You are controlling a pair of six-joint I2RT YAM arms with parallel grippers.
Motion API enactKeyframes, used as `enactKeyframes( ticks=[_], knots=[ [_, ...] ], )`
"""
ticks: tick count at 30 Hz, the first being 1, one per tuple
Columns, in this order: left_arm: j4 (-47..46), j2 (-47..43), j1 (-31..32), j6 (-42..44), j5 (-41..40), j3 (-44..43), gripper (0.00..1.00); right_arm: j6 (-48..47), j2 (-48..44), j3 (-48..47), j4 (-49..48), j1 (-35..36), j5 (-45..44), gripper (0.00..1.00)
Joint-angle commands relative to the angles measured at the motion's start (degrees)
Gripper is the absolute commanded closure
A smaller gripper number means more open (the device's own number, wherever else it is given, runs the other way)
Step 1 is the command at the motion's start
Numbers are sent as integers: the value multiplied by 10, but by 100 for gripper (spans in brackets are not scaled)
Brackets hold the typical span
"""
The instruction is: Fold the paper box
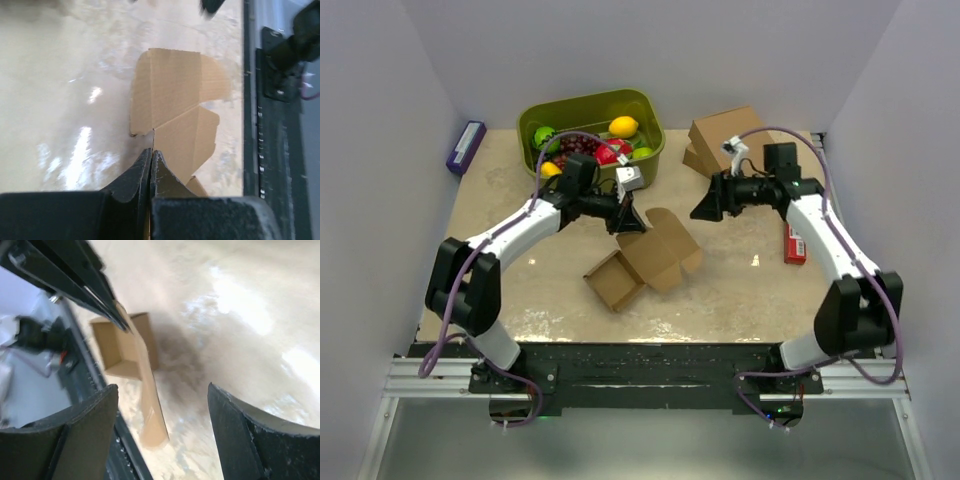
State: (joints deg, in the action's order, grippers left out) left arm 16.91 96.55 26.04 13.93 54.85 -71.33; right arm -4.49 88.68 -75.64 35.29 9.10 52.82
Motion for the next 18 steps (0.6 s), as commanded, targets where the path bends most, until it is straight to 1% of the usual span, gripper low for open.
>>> enactKeyframes(
  ticks=[1,2,3,4,5,6,7,8,9,11,12,13,14,15,16,17,18],
  knots=[
    [-184,-67,-34,-89,-82,62,100,151,-134,89,-192,-29,-152,24],
    [-192,-72,-34,-94,-84,66,100,162,-153,123,-202,-29,-169,24],
    [-201,-75,-35,-99,-78,75,100,169,-192,142,-217,-29,-182,24],
    [-223,-80,-34,-117,-79,80,100,179,-207,159,-246,-28,-178,24],
    [-231,-81,-34,-126,-83,84,100,215,-226,204,-270,-27,-170,24],
    [-238,-82,-34,-133,-95,88,100,234,-258,229,-296,-23,-161,25],
    [-243,-82,-34,-137,-104,89,100,252,-275,253,-346,-19,-158,25],
    [-245,-83,-34,-155,-110,90,100,284,-288,301,-371,-11,-163,25],
    [-246,-85,-34,-161,-121,94,100,291,-299,319,-390,16,-170,25],
    [-267,-101,-33,-188,-138,105,100,298,-323,361,-420,61,-231,25],
    [-271,-117,-33,-202,-179,117,100,299,-330,376,-434,106,-250,25],
    [-269,-128,-33,-234,-198,123,100,302,-340,391,-476,124,-272,26],
    [-273,-138,-33,-244,-215,131,100,315,-343,426,-499,138,-288,26],
    [-283,-165,-33,-255,-235,161,100,323,-345,440,-520,151,-300,26],
    [-329,-178,-33,-287,-242,185,100,330,-344,451,-548,152,-308,26],
    [-359,-189,-33,-302,-247,212,100,338,-331,459,-551,152,-341,25],
    [-388,-203,-32,-316,-251,264,100,330,-320,455,-548,152,-347,24]
  ],
)
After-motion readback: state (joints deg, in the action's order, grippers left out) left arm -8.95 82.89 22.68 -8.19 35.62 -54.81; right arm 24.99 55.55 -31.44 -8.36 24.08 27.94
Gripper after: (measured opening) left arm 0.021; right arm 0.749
